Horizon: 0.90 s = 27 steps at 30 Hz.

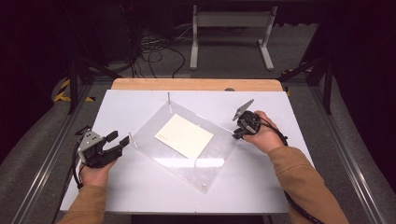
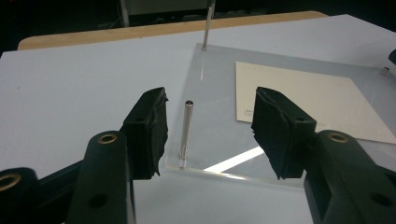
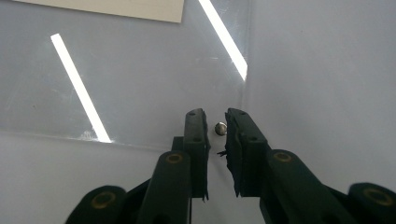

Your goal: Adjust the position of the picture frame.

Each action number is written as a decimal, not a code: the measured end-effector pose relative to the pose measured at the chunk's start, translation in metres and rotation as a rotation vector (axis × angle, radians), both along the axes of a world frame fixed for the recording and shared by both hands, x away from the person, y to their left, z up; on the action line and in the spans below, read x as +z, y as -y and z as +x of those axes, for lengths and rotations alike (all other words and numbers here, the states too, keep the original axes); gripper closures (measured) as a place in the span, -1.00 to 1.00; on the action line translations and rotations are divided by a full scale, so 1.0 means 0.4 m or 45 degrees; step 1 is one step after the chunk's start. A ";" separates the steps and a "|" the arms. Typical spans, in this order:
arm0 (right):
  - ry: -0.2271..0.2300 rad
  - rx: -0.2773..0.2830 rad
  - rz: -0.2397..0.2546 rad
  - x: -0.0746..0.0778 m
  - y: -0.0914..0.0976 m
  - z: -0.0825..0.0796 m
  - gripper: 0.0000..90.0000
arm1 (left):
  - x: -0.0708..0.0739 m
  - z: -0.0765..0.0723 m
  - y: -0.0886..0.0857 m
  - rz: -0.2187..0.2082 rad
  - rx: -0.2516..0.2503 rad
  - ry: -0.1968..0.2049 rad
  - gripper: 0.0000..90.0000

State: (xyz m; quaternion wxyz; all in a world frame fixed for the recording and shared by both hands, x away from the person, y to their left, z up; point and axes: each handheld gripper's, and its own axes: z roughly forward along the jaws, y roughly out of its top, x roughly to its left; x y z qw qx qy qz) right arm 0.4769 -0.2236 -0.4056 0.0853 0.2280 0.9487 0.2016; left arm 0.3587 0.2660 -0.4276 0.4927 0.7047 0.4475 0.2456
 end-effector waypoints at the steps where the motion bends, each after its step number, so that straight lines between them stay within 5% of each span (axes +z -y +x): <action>1: -0.006 0.004 -0.009 -0.003 -0.003 0.005 0.71 | -0.002 -0.001 0.000 -0.008 0.005 -0.006 0.00; 8: -0.046 0.020 -0.023 -0.027 -0.008 0.026 0.77 | -0.018 -0.004 0.002 -0.005 0.001 -0.029 0.00; 16: -0.037 0.140 -0.154 -0.018 -0.030 0.016 0.84 | -0.017 -0.008 0.013 -0.005 -0.016 -0.026 -0.02; 23: -0.133 0.166 -0.101 -0.020 -0.025 -0.050 0.84 | -0.025 -0.016 0.016 0.019 -0.041 -0.057 -0.02; 27: -0.111 0.231 -0.112 -0.022 -0.031 -0.110 0.84 | -0.017 -0.013 0.000 0.054 -0.034 -0.070 0.06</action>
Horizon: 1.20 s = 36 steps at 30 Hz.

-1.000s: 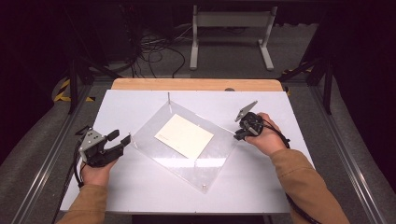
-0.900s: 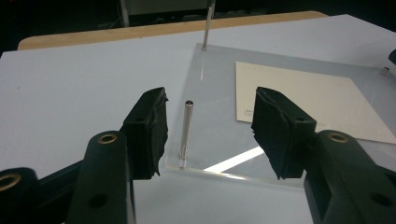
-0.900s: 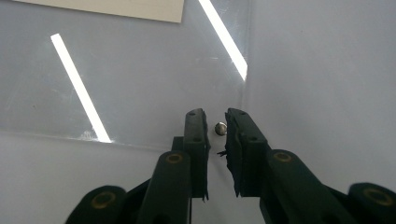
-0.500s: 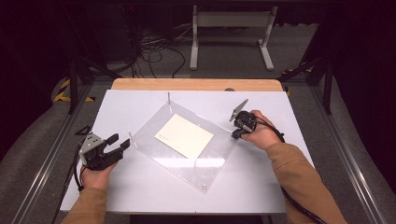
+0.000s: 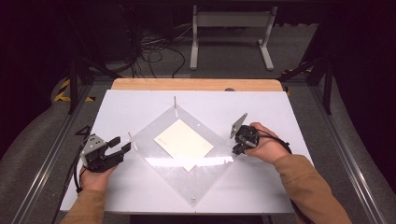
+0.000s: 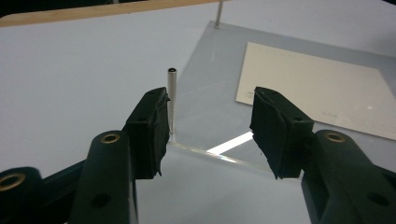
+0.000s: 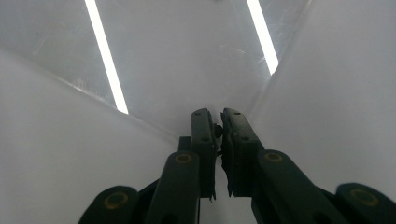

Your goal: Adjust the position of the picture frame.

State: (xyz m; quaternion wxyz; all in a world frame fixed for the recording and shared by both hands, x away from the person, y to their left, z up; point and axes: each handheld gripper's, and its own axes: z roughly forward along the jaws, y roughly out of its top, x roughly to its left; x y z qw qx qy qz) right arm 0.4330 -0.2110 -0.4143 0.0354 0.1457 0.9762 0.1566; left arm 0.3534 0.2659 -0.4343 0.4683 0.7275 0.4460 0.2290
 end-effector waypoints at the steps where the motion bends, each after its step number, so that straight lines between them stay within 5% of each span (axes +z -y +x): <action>1: 0.000 0.018 -0.004 0.000 -0.003 -0.015 0.84 | -0.002 0.001 -0.004 -0.003 0.007 -0.010 0.06; 7: -0.040 0.057 0.048 -0.005 -0.008 -0.090 0.83 | -0.028 0.035 -0.011 0.015 0.056 -0.069 0.00; 11: -0.045 0.039 0.082 -0.008 -0.003 -0.100 0.83 | -0.038 0.078 0.012 0.036 0.077 -0.089 0.05; 17: -0.050 0.029 0.114 -0.011 0.005 -0.099 0.83 | -0.049 0.121 0.047 0.129 0.075 -0.102 0.65; 18: -0.046 0.024 0.127 -0.012 0.008 -0.099 0.83 | -0.048 0.127 0.047 0.139 0.072 -0.099 0.86; 25: -0.056 0.027 0.161 -0.016 0.017 -0.109 0.83 | -0.034 0.154 0.075 0.186 0.074 -0.047 0.89; 31: -0.083 0.051 0.148 -0.016 0.028 -0.163 0.83 | 0.010 0.246 0.164 0.224 0.030 -0.011 0.89; 36: -0.107 0.071 0.153 -0.018 0.037 -0.212 0.83 | 0.020 0.284 0.221 0.231 -0.024 0.000 0.89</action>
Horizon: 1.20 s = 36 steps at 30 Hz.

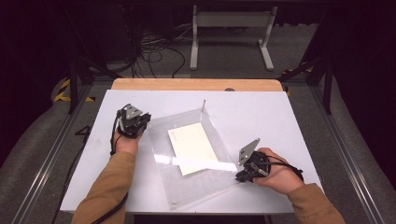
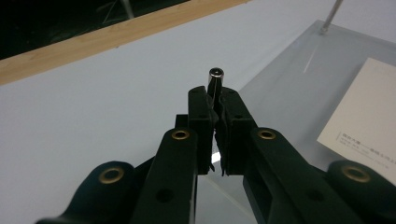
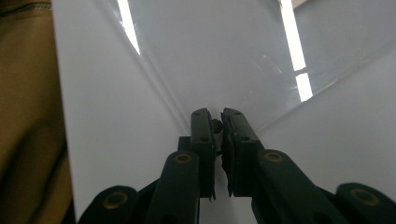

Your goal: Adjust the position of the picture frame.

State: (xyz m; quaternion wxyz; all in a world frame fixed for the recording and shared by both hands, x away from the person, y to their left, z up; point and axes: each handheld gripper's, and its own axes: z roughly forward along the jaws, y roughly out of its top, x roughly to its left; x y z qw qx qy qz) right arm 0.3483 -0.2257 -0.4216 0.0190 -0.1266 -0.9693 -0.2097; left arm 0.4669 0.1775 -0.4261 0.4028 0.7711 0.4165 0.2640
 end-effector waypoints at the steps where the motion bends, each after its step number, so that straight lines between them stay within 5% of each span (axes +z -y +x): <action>1: -0.002 0.013 -0.002 0.000 0.000 -0.009 0.83 | 0.001 0.012 0.022 -0.003 -0.024 -0.004 0.89; 11: -0.036 0.062 0.013 -0.003 0.008 -0.092 0.83 | -0.007 0.082 0.159 -0.042 -0.106 -0.008 0.89; 15: -0.045 0.085 0.016 -0.003 0.008 -0.118 0.84 | -0.032 0.089 0.187 -0.060 -0.131 -0.055 0.89; 19: -0.059 0.079 0.046 -0.006 0.018 -0.122 0.84 | -0.047 0.090 0.183 -0.097 -0.124 -0.071 0.89; 27: -0.078 0.083 0.024 -0.004 0.017 -0.128 0.85 | -0.045 0.071 0.168 -0.087 -0.147 -0.068 0.89; 28: -0.080 0.080 0.021 -0.003 0.019 -0.128 0.99 | -0.046 0.067 0.162 -0.091 -0.141 -0.072 0.89; 32: -0.134 0.114 0.014 -0.009 0.025 -0.135 0.98 | -0.047 0.061 0.156 -0.096 -0.145 -0.075 0.88; 36: -0.094 0.101 0.042 -0.002 0.035 -0.131 0.91 | -0.050 0.063 0.153 -0.105 -0.153 -0.066 0.87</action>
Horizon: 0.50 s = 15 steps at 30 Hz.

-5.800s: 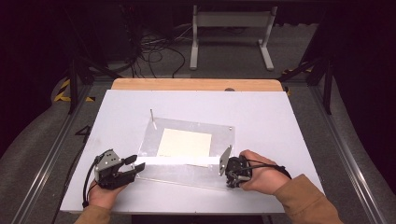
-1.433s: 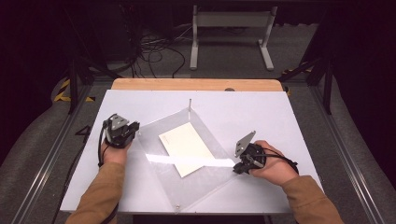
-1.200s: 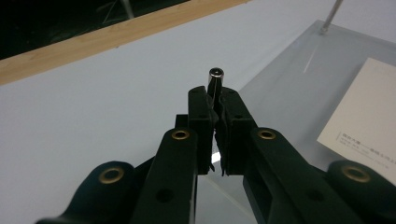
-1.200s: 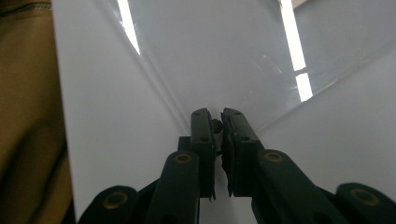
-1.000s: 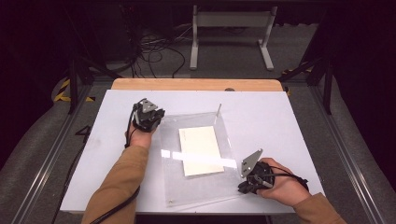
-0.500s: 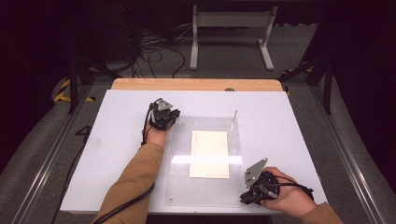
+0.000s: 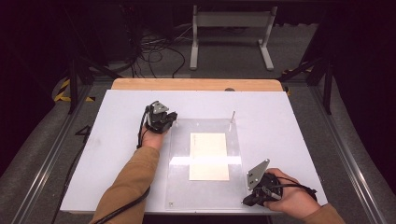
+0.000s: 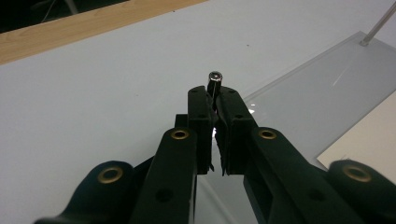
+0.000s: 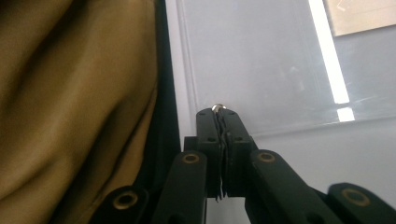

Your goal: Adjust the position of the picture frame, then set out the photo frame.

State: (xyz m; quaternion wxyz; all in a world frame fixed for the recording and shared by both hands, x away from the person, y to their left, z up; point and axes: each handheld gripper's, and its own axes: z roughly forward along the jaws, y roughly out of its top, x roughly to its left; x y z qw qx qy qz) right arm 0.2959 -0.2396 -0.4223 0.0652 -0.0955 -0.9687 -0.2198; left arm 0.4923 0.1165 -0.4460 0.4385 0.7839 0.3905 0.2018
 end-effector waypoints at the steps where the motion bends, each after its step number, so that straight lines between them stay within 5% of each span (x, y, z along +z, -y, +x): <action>1: 0.010 -0.001 0.015 0.003 0.003 0.002 0.89 | -0.002 -0.001 0.000 -0.002 -0.001 0.002 0.87; 5: 0.088 -0.069 0.142 0.015 0.018 0.016 0.68 | -0.001 -0.017 -0.008 -0.026 -0.009 -0.014 0.67; 7: 0.133 -0.122 0.226 0.019 0.027 0.030 0.61 | 0.004 -0.043 -0.009 0.012 -0.029 0.003 0.39; 10: 0.207 -0.211 0.321 0.020 0.038 0.049 0.56 | 0.015 -0.086 -0.024 0.042 -0.070 0.021 0.27; 15: 0.329 -0.354 0.413 0.025 0.055 0.077 0.46 | 0.033 -0.142 -0.061 -0.031 -0.113 0.010 0.21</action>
